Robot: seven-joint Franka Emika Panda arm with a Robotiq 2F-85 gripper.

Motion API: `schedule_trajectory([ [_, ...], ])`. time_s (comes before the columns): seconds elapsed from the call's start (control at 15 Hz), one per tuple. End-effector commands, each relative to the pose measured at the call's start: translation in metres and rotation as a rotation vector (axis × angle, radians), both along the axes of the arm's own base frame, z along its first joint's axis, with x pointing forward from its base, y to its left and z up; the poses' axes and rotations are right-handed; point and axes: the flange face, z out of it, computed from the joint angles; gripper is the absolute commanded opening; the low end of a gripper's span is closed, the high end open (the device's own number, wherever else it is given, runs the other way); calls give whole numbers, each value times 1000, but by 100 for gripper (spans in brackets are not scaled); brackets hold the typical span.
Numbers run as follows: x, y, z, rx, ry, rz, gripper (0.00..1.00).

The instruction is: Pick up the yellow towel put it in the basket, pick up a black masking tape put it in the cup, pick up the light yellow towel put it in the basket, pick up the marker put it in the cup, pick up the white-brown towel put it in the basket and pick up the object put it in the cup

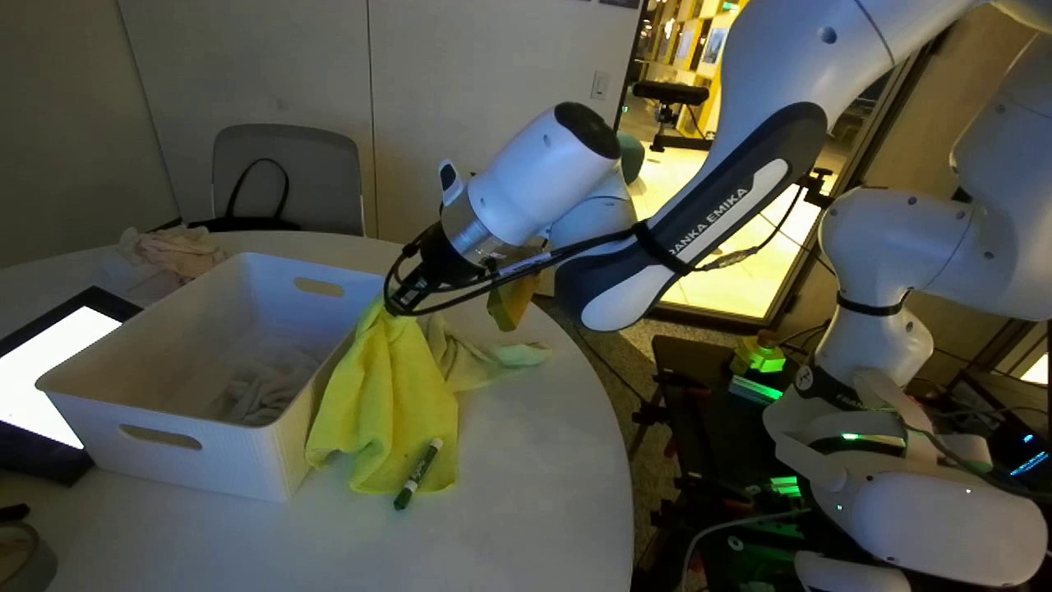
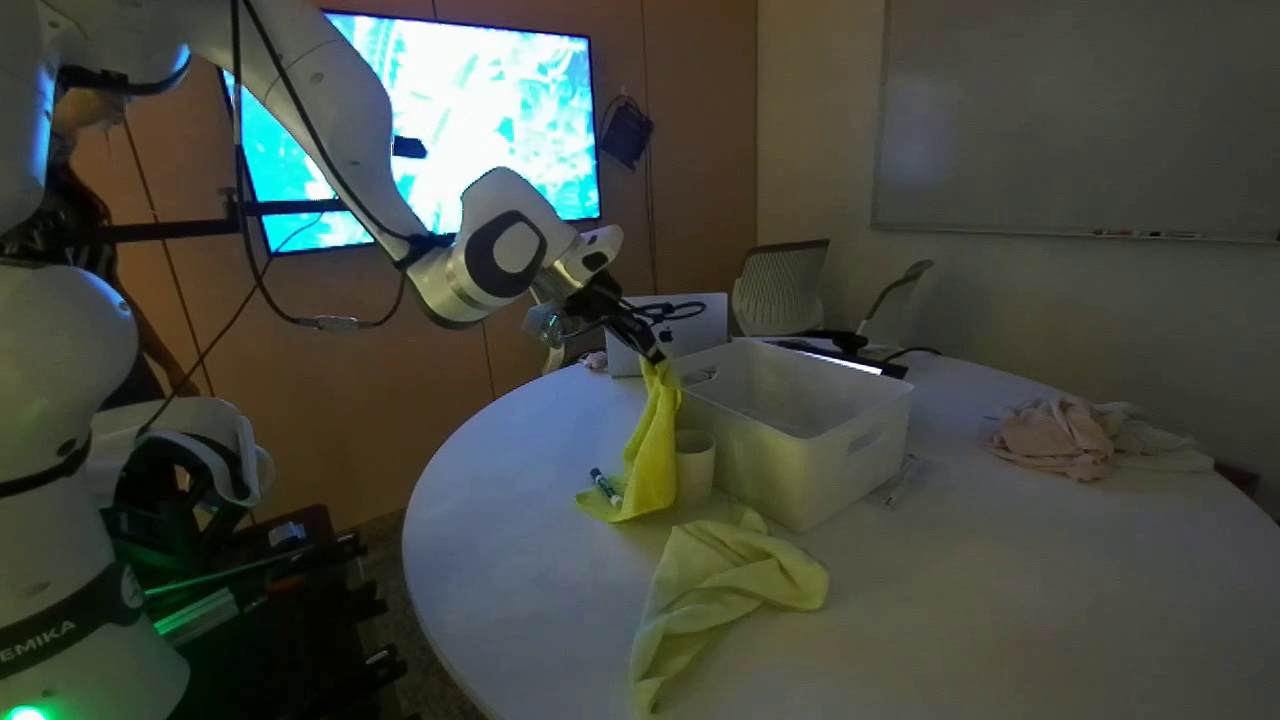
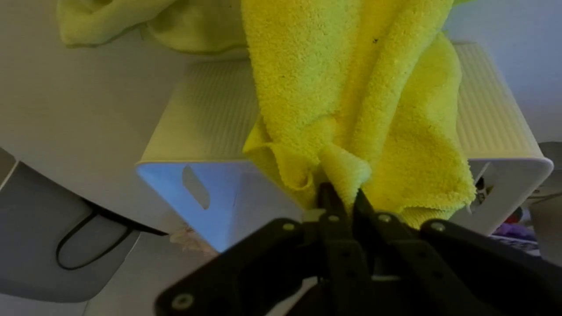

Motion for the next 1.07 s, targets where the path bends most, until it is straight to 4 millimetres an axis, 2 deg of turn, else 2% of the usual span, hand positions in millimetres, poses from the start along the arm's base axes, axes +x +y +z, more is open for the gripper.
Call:
schedule_trajectory([
  [0.0,-2,8,19,-4,-45,-37,2],
  [0.67,7,-7,37,57,-76,-215,2],
  [1.0,14,-9,47,80,-95,-266,2],
])
